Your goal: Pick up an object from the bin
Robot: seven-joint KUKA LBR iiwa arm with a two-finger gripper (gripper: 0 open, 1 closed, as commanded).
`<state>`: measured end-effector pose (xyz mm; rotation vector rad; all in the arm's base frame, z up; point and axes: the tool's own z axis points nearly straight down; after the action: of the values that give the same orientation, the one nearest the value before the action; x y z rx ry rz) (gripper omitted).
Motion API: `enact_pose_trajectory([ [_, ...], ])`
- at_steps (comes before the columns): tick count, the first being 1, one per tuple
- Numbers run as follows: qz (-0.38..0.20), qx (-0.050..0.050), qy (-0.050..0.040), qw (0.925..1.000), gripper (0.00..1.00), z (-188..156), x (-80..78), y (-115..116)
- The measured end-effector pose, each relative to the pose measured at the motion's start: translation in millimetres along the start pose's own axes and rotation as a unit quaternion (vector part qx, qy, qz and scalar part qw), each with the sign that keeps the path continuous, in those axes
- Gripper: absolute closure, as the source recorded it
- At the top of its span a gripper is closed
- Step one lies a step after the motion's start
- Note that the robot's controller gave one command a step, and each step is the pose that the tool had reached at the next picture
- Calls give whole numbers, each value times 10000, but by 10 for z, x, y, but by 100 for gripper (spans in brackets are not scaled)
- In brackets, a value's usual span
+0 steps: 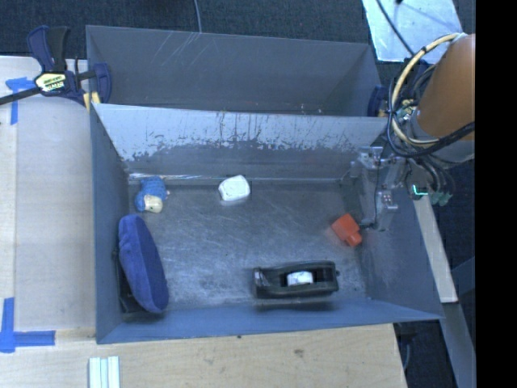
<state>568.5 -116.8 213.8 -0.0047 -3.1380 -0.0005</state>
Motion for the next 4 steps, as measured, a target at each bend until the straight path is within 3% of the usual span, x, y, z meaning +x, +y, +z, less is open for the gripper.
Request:
enact_pose_trajectory([
  [1, -1487, 107, -97, 9888, 0, 1232, 629, 506],
  [2, -1669, 23, -62, 9860, 0, 970, 587, 874],
  [3, -2428, -2, -24, 9701, 0, 938, 861, 1418],
  [4, -2157, -11, 50, 9765, 0, 1229, 875, 1345],
])
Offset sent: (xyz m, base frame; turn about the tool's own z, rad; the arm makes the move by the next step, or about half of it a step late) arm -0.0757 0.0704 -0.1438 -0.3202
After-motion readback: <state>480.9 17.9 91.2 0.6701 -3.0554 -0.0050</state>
